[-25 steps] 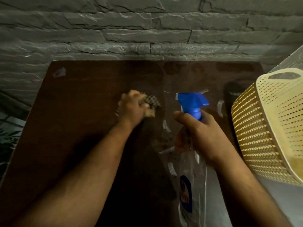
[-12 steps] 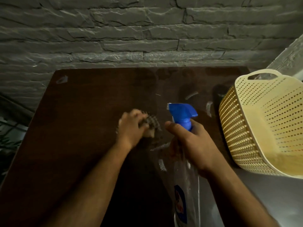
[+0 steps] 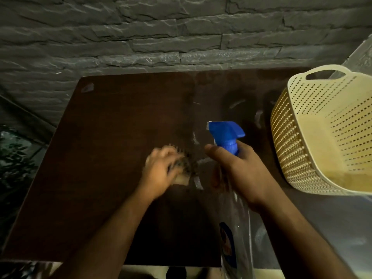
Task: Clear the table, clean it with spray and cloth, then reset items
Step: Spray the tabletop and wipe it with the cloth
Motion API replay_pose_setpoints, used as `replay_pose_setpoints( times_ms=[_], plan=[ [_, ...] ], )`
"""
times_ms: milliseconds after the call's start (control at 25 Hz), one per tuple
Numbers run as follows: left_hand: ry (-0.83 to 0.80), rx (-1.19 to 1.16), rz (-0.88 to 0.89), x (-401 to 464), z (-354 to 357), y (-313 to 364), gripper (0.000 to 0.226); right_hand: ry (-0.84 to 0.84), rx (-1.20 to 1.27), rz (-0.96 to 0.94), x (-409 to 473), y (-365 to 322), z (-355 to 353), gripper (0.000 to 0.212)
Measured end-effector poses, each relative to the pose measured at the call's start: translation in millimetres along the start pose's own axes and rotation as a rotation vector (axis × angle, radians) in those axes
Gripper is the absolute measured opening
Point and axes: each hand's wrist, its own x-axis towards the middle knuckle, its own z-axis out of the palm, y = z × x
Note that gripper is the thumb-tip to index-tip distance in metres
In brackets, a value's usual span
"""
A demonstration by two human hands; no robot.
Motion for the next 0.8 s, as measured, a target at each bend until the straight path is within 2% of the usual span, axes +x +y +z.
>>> replay_pose_setpoints(
  times_ms=[80, 240, 320, 400, 440, 520, 600, 720, 800],
  plan=[
    [-0.004, -0.050, 0.038, -44, -13, -20, 0.042, -0.011, 0.000, 0.030, -8, 1, -3, 0.021],
    [0.130, 0.069, -0.305, 11, -20, -47, 0.037, -0.019, -0.007, 0.044, -16, 10, 2, 0.021],
    [0.119, 0.063, -0.241, 14, -7, -18, 0.036, -0.021, -0.005, 0.038, -18, 15, 5, 0.020],
    [0.003, -0.004, -0.039, -34, 7, 1, 0.037, -0.042, -0.011, 0.043, -22, 19, 10, 0.022],
    [-0.032, -0.036, 0.038, -65, 8, -2, 0.037, -0.045, -0.013, 0.049, -25, 21, 11, 0.024],
    [-0.016, -0.040, 0.085, -97, -8, -24, 0.041, -0.024, -0.027, 0.061, -29, 26, 12, 0.025],
    [0.050, 0.013, 0.038, -71, -15, -50, 0.046, 0.006, -0.055, 0.067, -32, 31, 15, 0.023],
    [0.128, 0.074, -0.198, -13, -15, -42, 0.038, 0.027, -0.090, 0.059, -40, 34, 32, 0.022],
    [0.054, 0.085, -0.130, -28, -1, -12, 0.038, 0.033, -0.116, 0.026, -47, 35, 45, 0.019]
  ],
)
